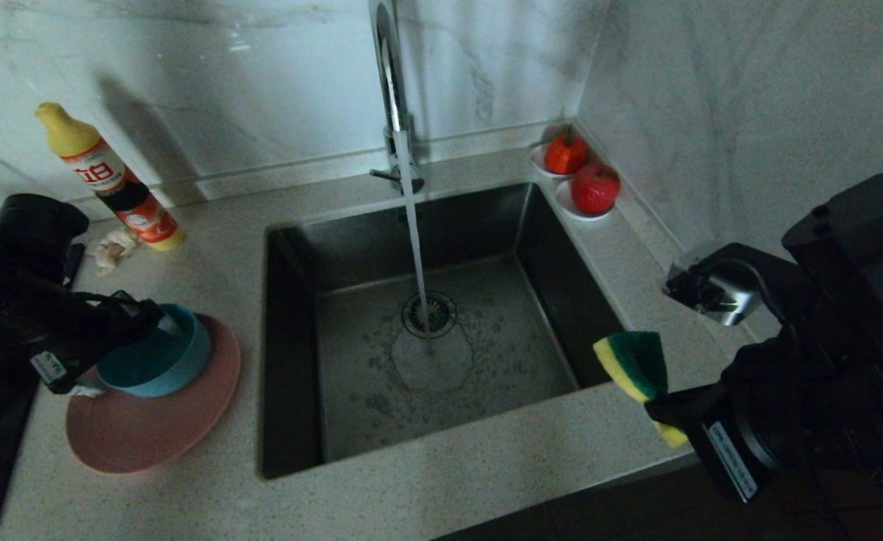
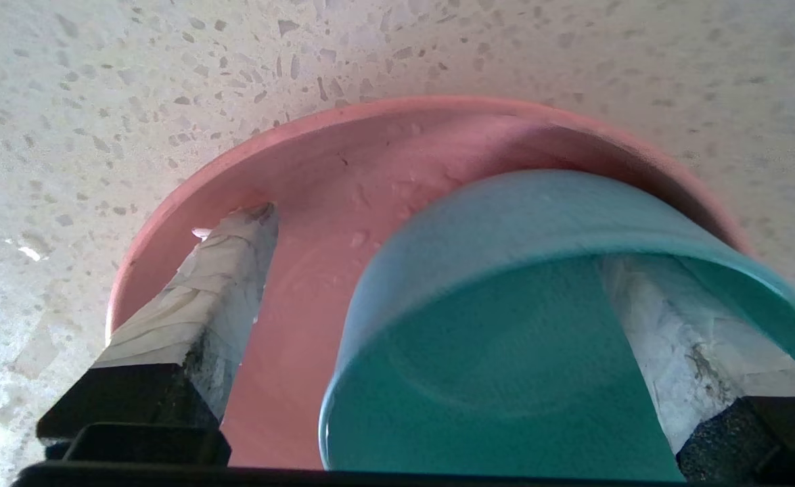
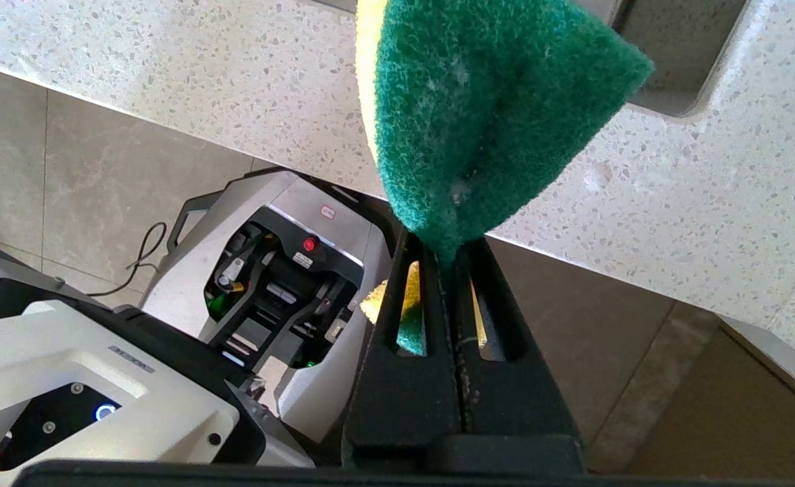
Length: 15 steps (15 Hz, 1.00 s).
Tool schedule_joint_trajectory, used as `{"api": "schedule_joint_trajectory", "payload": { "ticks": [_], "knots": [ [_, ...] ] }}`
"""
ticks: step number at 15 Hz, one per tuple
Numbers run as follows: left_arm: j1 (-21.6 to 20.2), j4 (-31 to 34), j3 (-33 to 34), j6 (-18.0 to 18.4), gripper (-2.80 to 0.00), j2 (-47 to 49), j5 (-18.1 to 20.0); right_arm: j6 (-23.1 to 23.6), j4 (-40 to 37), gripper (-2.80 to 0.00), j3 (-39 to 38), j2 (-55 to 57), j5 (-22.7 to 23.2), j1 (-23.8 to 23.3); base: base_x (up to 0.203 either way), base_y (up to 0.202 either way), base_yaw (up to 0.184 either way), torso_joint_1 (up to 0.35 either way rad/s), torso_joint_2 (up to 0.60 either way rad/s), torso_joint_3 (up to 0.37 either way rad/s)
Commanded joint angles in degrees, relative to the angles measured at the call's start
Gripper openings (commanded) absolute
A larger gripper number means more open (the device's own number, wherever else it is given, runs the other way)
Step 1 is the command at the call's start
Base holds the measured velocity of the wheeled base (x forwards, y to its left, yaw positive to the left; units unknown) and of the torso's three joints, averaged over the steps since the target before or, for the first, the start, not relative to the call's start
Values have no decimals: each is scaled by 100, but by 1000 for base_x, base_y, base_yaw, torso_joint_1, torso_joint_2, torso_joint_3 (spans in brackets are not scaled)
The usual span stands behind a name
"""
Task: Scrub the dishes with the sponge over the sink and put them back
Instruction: Pick up a bowl and the sponge
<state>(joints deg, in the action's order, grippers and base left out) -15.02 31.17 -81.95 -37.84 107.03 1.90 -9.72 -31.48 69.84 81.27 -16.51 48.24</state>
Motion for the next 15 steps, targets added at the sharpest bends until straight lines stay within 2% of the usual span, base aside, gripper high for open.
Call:
{"api": "schedule_joint_trajectory", "payload": {
  "ticks": [1,2,12,15],
  "knots": [
    [-10,12,-25,-22,0,92,3,-12,-16,-280,3,11,-10,-7,0,0,0,0,0,0],
    [-10,12,-45,-22,-280,102,3,-4,-16,-280,3,11,-3,-16,0,0,0,0,0,0],
    [-10,-50,-76,-66,-280,-183,47,-3,-52,-280,3,-59,7,-34,0,0,0,0,0,0],
    [4,-49,-80,-58,-280,-774,442,-3,-46,-280,-47,-138,7,-34,0,0,0,0,0,0]
  ]
}}
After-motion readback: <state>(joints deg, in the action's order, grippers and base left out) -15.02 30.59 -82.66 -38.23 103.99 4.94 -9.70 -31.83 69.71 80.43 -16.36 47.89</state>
